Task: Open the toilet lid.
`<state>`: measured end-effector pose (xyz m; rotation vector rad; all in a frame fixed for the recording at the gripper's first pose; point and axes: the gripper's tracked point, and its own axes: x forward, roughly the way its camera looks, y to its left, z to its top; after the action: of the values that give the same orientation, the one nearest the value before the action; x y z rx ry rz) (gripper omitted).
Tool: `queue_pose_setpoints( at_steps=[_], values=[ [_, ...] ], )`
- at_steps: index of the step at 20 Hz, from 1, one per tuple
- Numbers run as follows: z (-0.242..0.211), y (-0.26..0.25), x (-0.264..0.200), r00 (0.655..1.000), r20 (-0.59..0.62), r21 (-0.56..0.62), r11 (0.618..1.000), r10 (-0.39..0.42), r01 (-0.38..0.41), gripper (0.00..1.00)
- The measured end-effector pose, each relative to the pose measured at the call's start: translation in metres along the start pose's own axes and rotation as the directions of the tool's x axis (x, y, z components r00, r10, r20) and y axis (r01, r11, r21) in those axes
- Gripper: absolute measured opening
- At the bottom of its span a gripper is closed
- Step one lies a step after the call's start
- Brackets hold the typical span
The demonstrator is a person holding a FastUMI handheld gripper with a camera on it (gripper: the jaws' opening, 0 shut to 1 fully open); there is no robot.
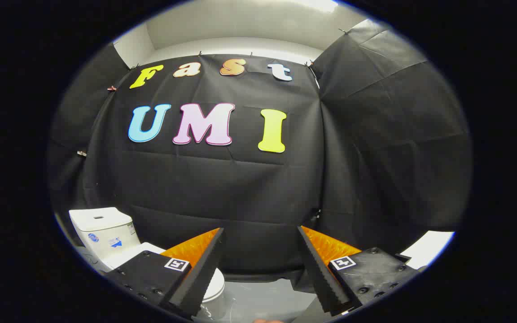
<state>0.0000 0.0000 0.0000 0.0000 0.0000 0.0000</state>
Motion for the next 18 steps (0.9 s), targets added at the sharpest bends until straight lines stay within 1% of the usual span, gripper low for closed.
queue_pose_setpoints(
  at_steps=[12, 15, 18],
  values=[
    [-0.002, -0.003, 0.002, 1.000, -0.006, -0.002, 1.000, -0.009, 0.009, 0.98],
    [-0.001, 0.000, 0.001, 1.000, -0.005, -0.007, 1.000, -0.002, 0.002, 0.98],
    [0.003, 0.008, -0.001, 1.000, 0.006, -0.019, 1.000, 0.023, -0.023, 0.98]
  ],
)
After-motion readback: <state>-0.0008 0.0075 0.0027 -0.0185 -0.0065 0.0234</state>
